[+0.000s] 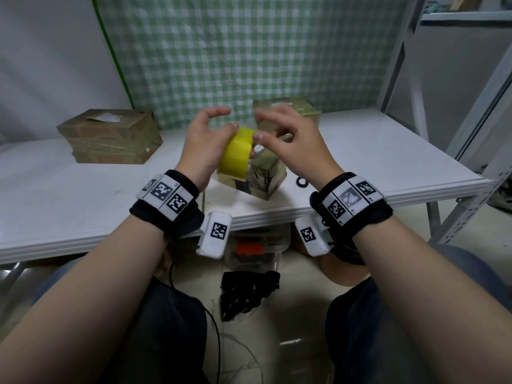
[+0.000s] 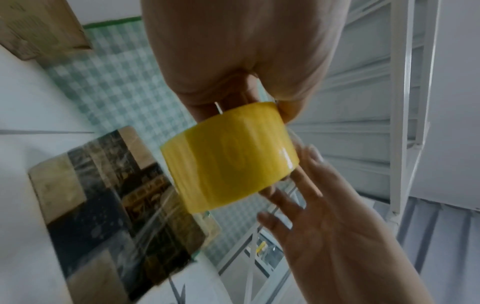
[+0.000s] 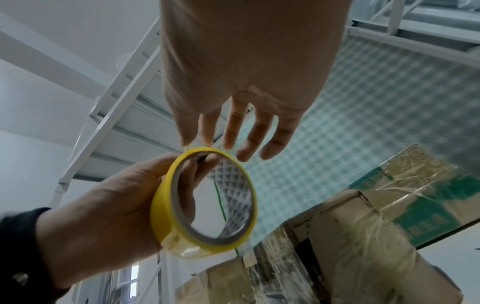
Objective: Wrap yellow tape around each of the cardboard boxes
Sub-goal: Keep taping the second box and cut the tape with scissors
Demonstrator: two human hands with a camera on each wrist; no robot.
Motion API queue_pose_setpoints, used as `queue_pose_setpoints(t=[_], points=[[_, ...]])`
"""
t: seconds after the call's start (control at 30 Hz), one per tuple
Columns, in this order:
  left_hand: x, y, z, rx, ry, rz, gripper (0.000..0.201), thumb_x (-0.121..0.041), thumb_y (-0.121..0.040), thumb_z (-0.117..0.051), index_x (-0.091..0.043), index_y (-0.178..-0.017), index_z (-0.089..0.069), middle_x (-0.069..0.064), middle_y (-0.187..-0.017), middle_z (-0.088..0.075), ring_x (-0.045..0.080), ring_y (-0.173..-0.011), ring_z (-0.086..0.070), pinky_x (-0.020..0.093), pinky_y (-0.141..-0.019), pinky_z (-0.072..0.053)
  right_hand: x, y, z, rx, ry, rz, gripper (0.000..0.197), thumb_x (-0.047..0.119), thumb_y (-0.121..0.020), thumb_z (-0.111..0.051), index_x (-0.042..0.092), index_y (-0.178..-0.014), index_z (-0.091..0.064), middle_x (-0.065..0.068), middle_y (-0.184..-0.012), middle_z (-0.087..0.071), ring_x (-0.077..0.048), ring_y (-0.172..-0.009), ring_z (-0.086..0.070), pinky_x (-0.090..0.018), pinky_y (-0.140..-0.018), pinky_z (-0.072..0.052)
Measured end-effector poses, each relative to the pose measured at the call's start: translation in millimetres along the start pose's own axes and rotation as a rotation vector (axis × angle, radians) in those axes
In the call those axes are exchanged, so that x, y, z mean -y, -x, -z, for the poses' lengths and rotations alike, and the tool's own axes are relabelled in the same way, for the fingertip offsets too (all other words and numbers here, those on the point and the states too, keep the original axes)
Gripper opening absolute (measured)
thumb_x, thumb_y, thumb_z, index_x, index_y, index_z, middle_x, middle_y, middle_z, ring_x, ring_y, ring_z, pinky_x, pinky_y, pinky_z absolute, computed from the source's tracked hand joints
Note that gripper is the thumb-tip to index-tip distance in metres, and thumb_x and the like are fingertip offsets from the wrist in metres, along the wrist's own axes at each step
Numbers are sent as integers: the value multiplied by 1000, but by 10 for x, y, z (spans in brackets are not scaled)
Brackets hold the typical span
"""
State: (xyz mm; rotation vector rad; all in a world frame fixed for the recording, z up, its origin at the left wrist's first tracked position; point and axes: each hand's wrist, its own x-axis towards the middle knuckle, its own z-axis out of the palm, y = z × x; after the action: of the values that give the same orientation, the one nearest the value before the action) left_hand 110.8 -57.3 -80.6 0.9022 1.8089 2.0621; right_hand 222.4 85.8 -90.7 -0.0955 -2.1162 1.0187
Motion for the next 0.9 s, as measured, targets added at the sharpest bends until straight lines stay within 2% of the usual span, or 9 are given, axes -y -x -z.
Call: queue_pose_setpoints(t=[0.07, 0.17, 0.2, 0.27, 0.33, 0.4, 0.63, 0.77, 0.9], points=[[12, -99, 149, -76, -71, -12, 32, -11, -95, -67, -12, -124, -55, 7, -104, -66, 2, -63, -71, 22, -55, -56, -4, -35, 40, -45, -66, -117, 35, 33, -96, -68, 25, -130, -68, 13, -118, -65, -18, -97, -65, -24, -81, -51], [71, -209, 366, -123, -360, -7, 36, -35, -81, -70, -35, -114, -57, 0, -112, -66, 15, -83, -71, 38, -79, -59, -72, -41, 55, -9, -10, -321, 22, 33, -96, -67, 23, -113, -76, 16, -111, -70, -3, -102, -63, -29, -94, -48], [129, -239, 419, -136, -490, 7, 33, -33, -85, -67, -33, -116, -55, -4, -104, -64, 15, -81, -66, 35, -78, -54, -125, -27, 39, 33, 43, -368, 20, 35, -96, -67, 23, -109, -77, 13, -115, -71, -4, -105, -62, -28, -95, -47], [311, -307, 509, -166, -734, 52, 28, -25, -94, -59, -26, -121, -54, -2, -94, -62, 19, -80, -60, 34, -72, -44, -231, 16, -25, 115, 135, -421, 19, 38, -95, -68, 26, -106, -78, 8, -122, -69, -8, -103, -62, -24, -84, -48], [465, -325, 545, -151, -867, 95, 26, -23, -94, -60, -27, -119, -55, 7, -101, -66, 28, -92, -62, 36, -78, -47, -329, 39, -90, 166, 219, -422, 18, 40, -92, -71, 28, -105, -78, 4, -126, -61, -13, -106, -57, -27, -89, -46], [596, -362, 562, -136, -919, 134, 23, -24, -92, -65, -29, -113, -57, 10, -108, -68, 32, -99, -63, 37, -82, -49, -374, 42, -122, 166, 217, -419, 18, 37, -89, -76, 28, -104, -77, 3, -125, -51, -15, -113, -52, -28, -98, -39], [767, -455, 506, -130, -1016, 141, 23, -22, -92, -68, -28, -113, -65, 12, -120, -65, 35, -107, -61, 33, -77, -42, -415, 51, -108, 150, 203, -412, 28, 29, -83, -83, 22, -109, -77, 2, -127, -51, -14, -115, -52, -25, -96, -36], [800, -439, 494, -83, -1053, 159, 28, -22, -90, -72, -24, -117, -65, 9, -123, -66, 33, -114, -60, 32, -84, -42, -414, 43, -59, 145, 193, -420, 26, 28, -86, -80, 23, -111, -76, 5, -133, -52, -14, -115, -54, -24, -84, -44], [782, -404, 443, -66, -997, 129, 35, -18, -90, -68, -23, -124, -62, 3, -125, -67, 26, -116, -61, 33, -90, -45, -430, 50, -48, 143, 207, -426, 26, 29, -87, -79, 24, -112, -77, 7, -135, -54, -12, -116, -54, -26, -86, -43]])
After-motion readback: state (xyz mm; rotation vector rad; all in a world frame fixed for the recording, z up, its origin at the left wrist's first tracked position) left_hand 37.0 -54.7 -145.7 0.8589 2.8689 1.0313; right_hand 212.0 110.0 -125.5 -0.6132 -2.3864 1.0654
